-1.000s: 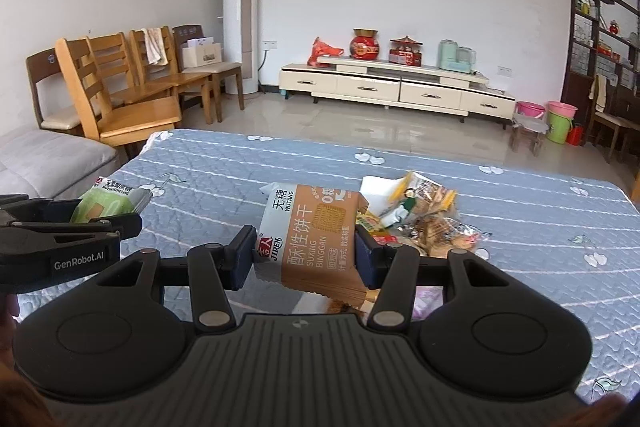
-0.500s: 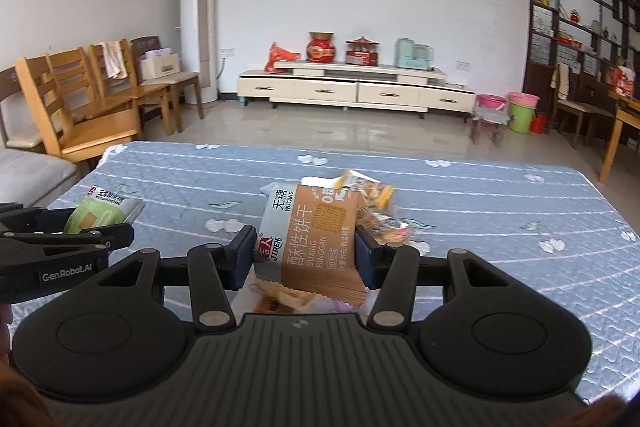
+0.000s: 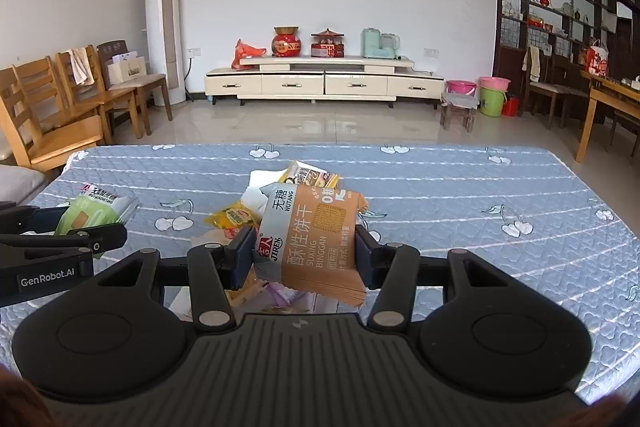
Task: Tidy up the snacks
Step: 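Carry the green square pack and brown biscuit pack over the white tray with both tools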
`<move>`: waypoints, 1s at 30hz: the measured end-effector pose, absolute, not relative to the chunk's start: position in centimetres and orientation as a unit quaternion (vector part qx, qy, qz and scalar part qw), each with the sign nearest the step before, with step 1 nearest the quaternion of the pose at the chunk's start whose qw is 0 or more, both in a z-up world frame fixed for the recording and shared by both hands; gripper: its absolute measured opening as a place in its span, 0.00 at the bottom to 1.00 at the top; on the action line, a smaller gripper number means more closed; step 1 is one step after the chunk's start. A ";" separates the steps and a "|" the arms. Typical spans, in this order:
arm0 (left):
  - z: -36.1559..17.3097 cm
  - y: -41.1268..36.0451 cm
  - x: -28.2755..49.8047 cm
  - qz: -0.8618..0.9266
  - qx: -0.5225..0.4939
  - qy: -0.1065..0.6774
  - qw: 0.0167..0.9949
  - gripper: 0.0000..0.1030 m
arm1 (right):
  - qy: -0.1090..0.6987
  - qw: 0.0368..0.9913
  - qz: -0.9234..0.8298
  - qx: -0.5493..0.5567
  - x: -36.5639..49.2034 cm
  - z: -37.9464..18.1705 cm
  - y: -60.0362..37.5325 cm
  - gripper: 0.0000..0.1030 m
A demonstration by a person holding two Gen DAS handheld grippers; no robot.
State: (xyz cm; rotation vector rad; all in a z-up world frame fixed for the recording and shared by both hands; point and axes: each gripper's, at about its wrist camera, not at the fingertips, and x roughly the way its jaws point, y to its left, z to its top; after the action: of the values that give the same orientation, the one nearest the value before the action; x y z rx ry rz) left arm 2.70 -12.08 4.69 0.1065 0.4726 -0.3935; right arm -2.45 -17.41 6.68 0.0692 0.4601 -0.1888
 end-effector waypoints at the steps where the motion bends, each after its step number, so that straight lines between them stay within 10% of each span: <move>1: 4.6 -12.3 2.8 -0.196 0.054 0.233 0.951 0.49 | 0.230 0.968 -0.093 0.034 -2.3 6.7 -17.3 0.61; 30: 2.1 -14.1 4.9 -0.208 0.065 0.265 0.939 0.49 | 0.275 0.959 -0.054 0.046 3.3 4.3 -16.4 0.64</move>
State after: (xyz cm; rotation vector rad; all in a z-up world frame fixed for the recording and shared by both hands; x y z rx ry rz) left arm 4.92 -14.11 2.06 0.1321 0.5411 -0.4244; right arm 3.33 -16.39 4.33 0.0937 0.5572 -0.1098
